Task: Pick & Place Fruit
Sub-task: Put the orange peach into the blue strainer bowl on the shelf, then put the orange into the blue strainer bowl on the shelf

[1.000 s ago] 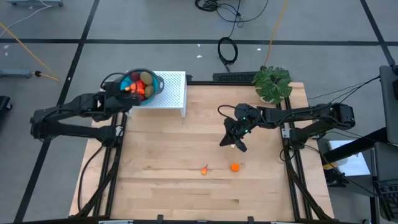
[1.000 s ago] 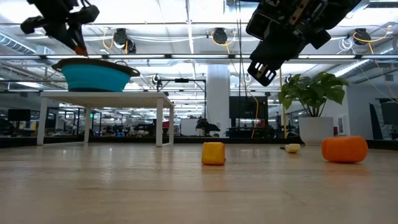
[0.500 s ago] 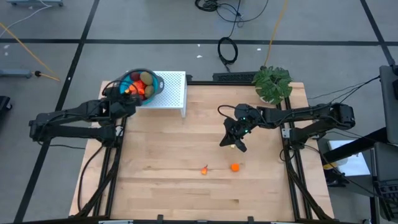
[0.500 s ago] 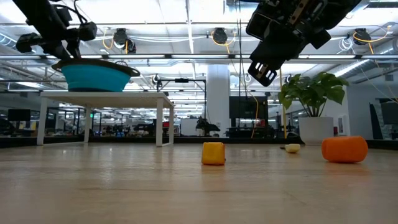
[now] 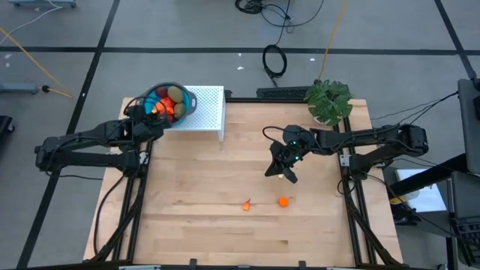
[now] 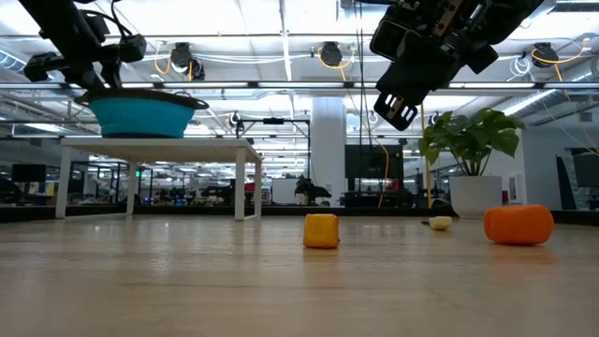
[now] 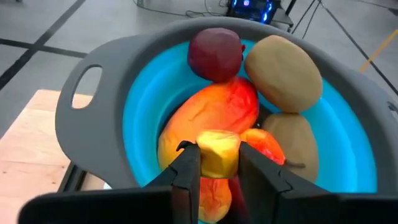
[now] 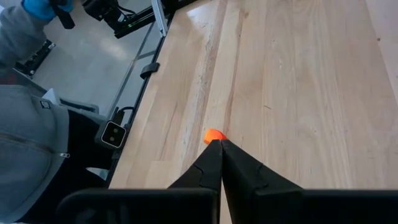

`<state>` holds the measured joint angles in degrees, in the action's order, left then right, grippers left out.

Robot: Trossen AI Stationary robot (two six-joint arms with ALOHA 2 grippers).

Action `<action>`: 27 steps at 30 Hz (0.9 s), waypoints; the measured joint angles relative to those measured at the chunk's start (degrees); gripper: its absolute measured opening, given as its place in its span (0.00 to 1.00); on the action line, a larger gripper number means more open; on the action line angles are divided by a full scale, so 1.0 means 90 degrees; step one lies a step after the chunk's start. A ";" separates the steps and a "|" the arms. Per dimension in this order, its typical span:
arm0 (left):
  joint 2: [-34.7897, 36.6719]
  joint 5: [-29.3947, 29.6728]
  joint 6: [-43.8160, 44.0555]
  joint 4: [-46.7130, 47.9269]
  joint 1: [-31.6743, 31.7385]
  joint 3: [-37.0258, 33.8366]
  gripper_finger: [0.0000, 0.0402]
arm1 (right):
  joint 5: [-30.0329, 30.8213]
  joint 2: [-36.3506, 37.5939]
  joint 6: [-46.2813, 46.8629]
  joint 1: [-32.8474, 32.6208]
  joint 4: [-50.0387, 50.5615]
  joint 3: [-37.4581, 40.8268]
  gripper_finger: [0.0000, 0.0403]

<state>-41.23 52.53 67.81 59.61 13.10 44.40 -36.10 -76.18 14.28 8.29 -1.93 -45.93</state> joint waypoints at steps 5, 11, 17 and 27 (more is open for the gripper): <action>0.0002 0.0010 -0.0001 -0.0032 0.0000 0.0000 0.31 | 0.0001 0.0000 0.0000 0.0000 0.0000 0.0000 0.00; 0.0002 0.0051 -0.0487 -0.0513 0.0000 0.0000 0.47 | 0.0000 0.0000 0.0000 0.0000 0.0000 0.0000 0.00; 0.0173 -0.0060 -0.1600 -0.1442 -0.0015 0.0224 0.55 | -0.0011 0.0000 0.0060 -0.0002 0.0000 0.0000 0.00; 0.0087 -0.1709 -0.2541 -0.2603 -0.1051 0.0487 0.46 | -0.0849 0.0094 -0.0891 -0.0083 0.0646 0.0000 0.00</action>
<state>-40.45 37.15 44.94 36.19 3.65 48.78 -43.74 -75.34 6.26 7.55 3.88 -45.93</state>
